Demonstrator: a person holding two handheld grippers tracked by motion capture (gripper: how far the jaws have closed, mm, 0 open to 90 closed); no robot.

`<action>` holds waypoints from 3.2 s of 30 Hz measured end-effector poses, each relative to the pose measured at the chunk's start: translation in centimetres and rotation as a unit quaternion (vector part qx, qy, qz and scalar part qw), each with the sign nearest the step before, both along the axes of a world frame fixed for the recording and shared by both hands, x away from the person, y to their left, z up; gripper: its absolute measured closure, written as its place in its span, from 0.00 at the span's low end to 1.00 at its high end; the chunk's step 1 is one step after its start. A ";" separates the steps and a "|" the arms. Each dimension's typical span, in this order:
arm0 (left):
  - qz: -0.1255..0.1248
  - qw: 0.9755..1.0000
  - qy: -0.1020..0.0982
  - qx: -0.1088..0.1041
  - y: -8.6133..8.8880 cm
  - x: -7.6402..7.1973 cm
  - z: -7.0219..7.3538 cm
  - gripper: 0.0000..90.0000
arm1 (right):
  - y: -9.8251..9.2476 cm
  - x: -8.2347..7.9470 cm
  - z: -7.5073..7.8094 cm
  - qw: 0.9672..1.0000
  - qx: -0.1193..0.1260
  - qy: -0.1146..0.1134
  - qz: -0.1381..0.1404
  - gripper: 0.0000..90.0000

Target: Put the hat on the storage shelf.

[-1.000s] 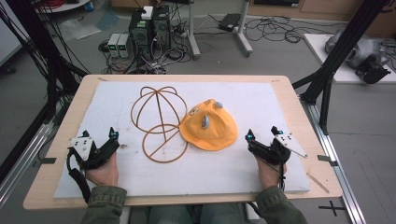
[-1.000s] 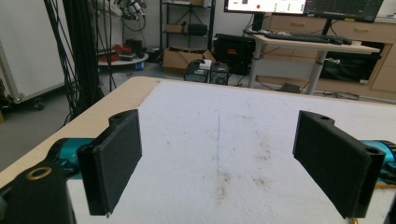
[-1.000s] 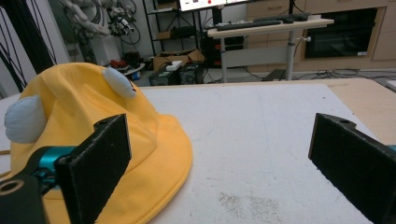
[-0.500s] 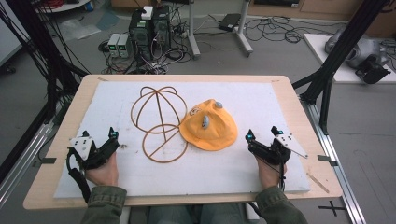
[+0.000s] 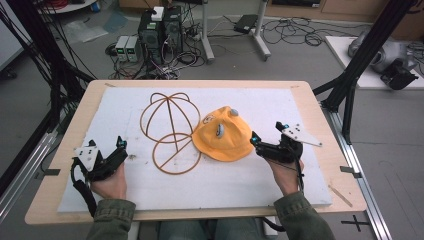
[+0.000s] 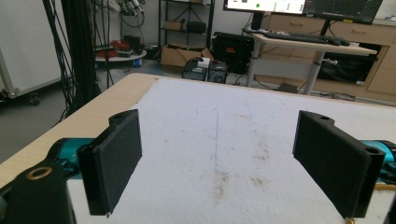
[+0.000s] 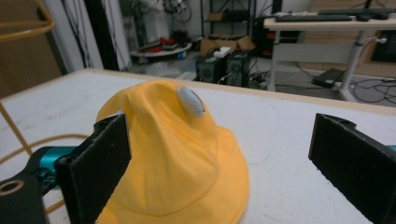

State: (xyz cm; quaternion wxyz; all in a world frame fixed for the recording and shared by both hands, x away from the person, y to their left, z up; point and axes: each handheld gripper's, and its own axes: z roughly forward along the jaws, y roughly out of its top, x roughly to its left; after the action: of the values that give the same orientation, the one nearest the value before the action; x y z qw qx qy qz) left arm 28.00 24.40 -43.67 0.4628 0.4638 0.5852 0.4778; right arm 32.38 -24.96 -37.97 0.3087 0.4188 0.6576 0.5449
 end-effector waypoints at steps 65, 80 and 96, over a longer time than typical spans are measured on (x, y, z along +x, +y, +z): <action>-0.015 1.000 0.003 -0.019 0.0 0.2 -0.1 0.19 | 1.9 1.5 3.5 0.976 0.091 -0.198 0.023 0.99; -0.015 1.000 0.004 -0.023 0.1 0.2 -0.1 0.19 | 2.0 0.6 8.4 0.964 0.131 -0.225 0.047 0.99; -0.011 0.999 0.003 -0.034 0.6 0.1 0.0 0.19 | 6.8 -0.5 17.7 0.943 0.140 -0.252 0.166 0.99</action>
State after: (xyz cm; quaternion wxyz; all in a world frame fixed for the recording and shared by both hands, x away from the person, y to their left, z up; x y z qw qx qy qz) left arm 28.06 25.00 -43.66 0.4819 0.4559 0.5971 0.4509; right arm 31.92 -18.13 -20.29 0.3081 0.1918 0.5350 0.7629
